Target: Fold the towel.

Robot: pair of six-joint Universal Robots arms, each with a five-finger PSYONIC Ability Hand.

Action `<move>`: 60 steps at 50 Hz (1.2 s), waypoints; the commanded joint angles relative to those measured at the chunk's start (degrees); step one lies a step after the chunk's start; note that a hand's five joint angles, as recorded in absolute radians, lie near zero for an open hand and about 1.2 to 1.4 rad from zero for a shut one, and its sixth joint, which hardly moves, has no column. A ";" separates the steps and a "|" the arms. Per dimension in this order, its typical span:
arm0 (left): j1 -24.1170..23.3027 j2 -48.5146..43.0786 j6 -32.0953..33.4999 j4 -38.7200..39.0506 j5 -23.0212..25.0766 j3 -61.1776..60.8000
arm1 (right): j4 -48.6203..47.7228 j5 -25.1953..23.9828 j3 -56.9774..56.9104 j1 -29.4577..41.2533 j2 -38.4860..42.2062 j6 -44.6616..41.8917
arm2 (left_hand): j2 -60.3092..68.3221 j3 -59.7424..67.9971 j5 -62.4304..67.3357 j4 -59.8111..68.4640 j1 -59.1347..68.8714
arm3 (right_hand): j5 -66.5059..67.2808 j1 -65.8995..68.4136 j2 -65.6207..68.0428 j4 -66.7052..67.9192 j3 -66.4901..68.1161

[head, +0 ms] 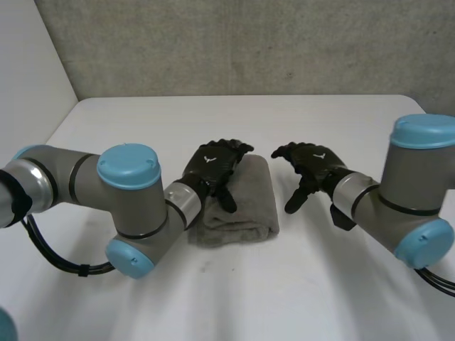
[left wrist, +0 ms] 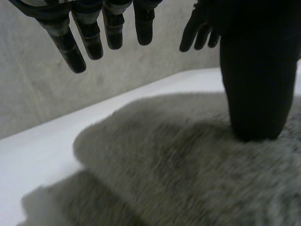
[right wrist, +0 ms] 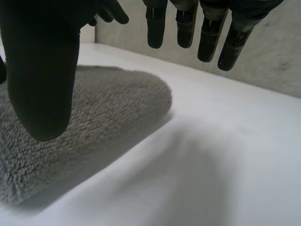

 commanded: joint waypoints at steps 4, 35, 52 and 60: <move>3.48 -0.33 7.33 -2.86 -1.47 -4.44 | 2.43 0.12 -7.85 5.16 6.63 -0.11 | 2.12 2.09 1.83 2.13 2.12 | -3.61 -2.18 -3.34 -3.28 -2.19; 5.16 22.43 9.63 -8.05 -9.83 -6.82 | 6.65 4.42 -15.07 6.41 -8.89 -5.65 | 1.62 1.59 1.33 1.63 1.62 | -3.61 -2.18 -3.34 -3.28 -2.19; 15.26 40.01 -1.09 -27.65 -7.73 -3.48 | 2.86 17.96 -2.58 -0.37 -28.79 -6.53 | -1.24 -1.27 -1.53 -1.23 -1.24 | -3.61 -2.18 -3.34 -3.28 -2.19; 14.65 40.10 -1.71 -27.57 -6.22 -3.65 | 4.10 18.32 -3.37 -1.25 -28.26 -6.62 | -1.24 -1.27 -1.53 -1.23 -1.24 | -3.61 -2.18 -3.34 -3.28 -2.19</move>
